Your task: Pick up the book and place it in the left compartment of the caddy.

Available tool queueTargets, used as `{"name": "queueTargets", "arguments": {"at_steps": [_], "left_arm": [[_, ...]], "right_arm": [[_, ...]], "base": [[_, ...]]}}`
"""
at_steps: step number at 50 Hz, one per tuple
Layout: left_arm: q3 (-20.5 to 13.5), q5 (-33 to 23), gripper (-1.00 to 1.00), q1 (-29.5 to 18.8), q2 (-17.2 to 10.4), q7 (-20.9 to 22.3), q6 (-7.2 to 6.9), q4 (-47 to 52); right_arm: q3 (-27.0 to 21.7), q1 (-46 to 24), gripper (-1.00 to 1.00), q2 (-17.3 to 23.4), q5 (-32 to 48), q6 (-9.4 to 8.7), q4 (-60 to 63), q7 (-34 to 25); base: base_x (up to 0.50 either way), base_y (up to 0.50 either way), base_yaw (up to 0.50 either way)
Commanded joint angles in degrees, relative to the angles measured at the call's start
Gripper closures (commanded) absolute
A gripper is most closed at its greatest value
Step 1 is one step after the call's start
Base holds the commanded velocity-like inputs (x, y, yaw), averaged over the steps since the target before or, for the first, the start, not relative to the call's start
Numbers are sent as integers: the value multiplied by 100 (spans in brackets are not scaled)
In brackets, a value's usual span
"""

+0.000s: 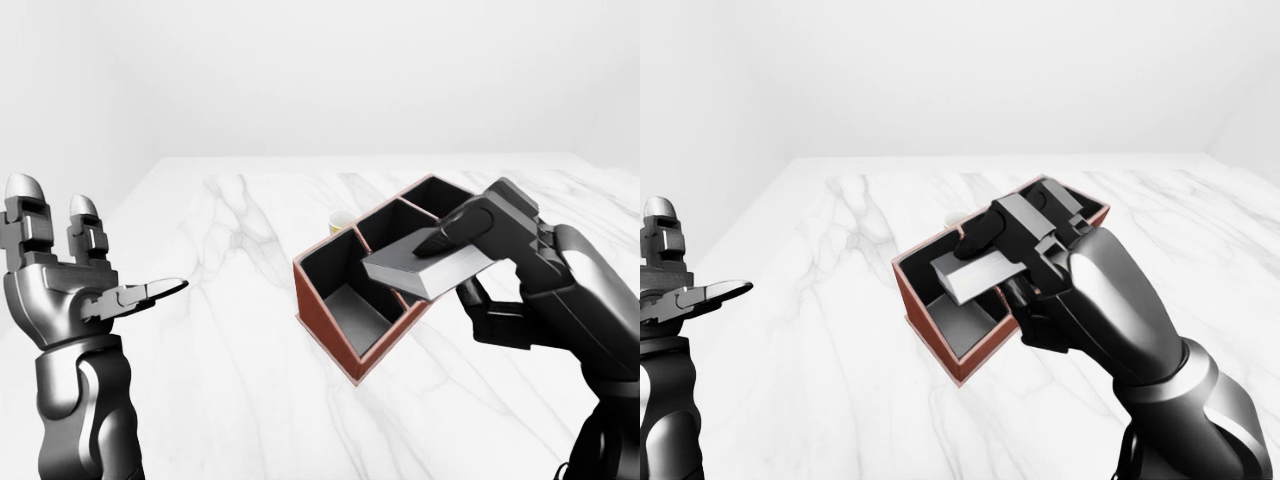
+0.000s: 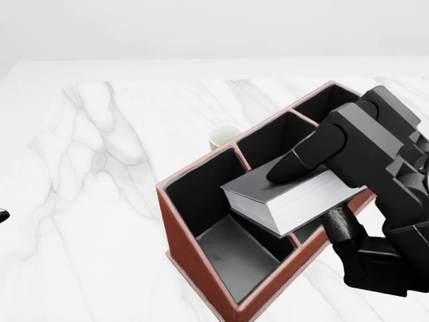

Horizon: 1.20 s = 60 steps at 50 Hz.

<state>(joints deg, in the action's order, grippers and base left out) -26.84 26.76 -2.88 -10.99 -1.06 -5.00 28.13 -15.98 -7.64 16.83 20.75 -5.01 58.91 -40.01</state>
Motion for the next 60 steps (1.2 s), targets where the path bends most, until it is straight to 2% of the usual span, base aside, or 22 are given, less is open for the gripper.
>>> {"name": "queueTargets", "arguments": {"at_steps": [1, 9, 22, 52, 60], "left_arm": [[-6, 5, -100, 2, -7, -3, 0, 9], [-33, 25, -100, 14, -8, 2, 0, 41], [-28, 6, -100, 19, 4, 16, 0, 30], [-40, 41, -100, 18, -10, 1, 0, 37], [-44, 44, -100, 2, -18, -3, 0, 26]], "right_arm": [[-176, 155, 100, -178, -1156, 1, -115, 1], [-240, 343, 100, -208, -1845, 1, -511, 1], [-578, 381, 100, -90, -2401, 1, -882, 1], [369, 169, 100, 132, -2162, 1, -1553, 1], [444, 145, 100, 157, -1962, 1, -1624, 1]], "base": [[0, 0, 0], [0, 0, 0], [0, 0, 0], [0, 0, 0], [0, 0, 0]]}}
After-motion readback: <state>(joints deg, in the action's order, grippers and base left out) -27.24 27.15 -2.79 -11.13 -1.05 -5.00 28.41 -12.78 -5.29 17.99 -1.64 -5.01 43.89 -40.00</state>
